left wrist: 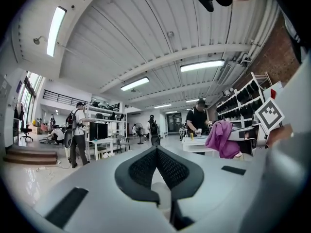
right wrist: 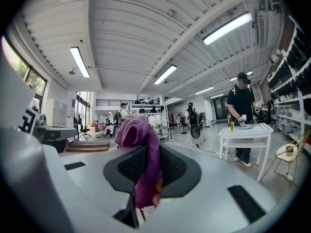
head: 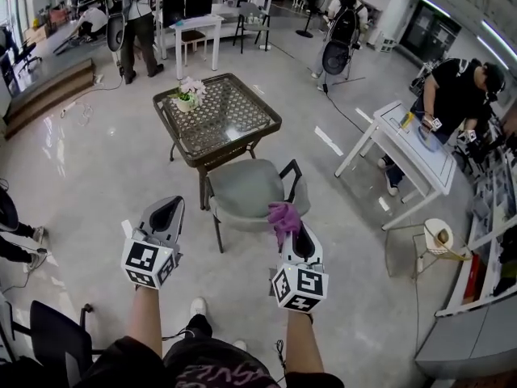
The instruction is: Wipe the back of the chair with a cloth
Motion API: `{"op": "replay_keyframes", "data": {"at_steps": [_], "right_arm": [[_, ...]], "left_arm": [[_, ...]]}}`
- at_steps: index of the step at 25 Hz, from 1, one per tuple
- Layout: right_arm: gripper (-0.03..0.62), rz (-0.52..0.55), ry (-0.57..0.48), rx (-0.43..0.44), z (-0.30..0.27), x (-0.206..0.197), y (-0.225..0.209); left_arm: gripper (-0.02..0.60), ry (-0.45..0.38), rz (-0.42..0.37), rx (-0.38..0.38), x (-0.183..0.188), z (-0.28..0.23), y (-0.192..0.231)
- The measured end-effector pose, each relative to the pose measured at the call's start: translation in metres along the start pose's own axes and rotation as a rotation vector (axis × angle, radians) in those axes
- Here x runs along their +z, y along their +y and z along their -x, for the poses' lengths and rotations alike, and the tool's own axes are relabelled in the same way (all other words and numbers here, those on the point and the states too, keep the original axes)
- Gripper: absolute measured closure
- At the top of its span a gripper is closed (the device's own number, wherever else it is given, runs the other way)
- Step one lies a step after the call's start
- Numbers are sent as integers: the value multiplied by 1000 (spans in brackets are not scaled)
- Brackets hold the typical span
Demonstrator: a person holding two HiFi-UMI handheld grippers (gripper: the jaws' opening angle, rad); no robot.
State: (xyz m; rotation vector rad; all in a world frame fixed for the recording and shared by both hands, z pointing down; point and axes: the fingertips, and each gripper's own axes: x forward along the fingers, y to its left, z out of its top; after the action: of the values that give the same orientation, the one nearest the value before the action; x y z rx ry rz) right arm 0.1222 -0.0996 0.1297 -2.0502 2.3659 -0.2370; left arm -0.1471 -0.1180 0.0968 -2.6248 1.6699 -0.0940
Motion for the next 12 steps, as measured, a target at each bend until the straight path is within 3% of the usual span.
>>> {"op": "replay_keyframes", "data": {"at_steps": [12], "right_arm": [[517, 30, -24, 36, 13, 21, 16]], "left_arm": [[572, 3, 1, 4, 16, 23, 3]]}}
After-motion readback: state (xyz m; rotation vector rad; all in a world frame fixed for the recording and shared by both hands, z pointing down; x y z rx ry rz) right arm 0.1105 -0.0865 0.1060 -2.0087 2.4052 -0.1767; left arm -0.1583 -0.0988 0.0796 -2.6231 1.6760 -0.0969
